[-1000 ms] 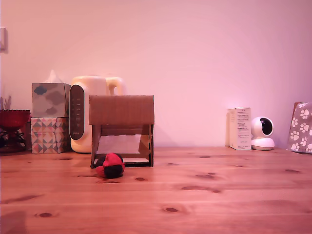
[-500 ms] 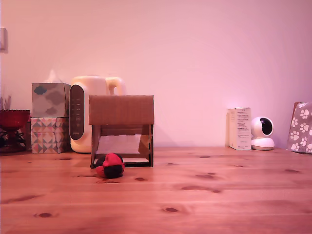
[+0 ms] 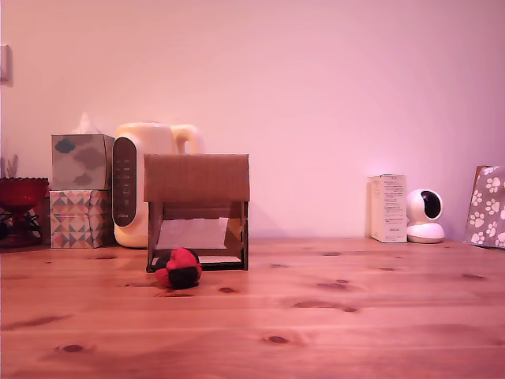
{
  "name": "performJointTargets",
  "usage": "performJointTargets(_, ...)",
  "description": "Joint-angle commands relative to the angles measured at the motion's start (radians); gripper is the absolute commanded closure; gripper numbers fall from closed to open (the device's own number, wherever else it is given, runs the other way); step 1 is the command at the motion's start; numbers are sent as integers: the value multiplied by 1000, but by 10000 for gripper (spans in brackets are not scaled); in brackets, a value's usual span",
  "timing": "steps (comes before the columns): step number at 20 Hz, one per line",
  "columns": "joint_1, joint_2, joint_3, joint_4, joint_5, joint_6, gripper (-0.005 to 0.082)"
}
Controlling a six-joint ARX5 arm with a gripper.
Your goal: Drop the footbag into the cardboard dice tower
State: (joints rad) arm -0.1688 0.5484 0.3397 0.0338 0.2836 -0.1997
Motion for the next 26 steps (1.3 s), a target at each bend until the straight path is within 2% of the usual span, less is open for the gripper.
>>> performJointTargets(1,-31,76,3,52,2,9,793)
performJointTargets(4,-100,230,3,150,-2,17,793)
performJointTargets(9,-170,457,3,309,-3,24,793)
performJointTargets(18,-201,734,6,529,-2,24,793)
performJointTargets(26,-201,934,92,588,-2,25,793)
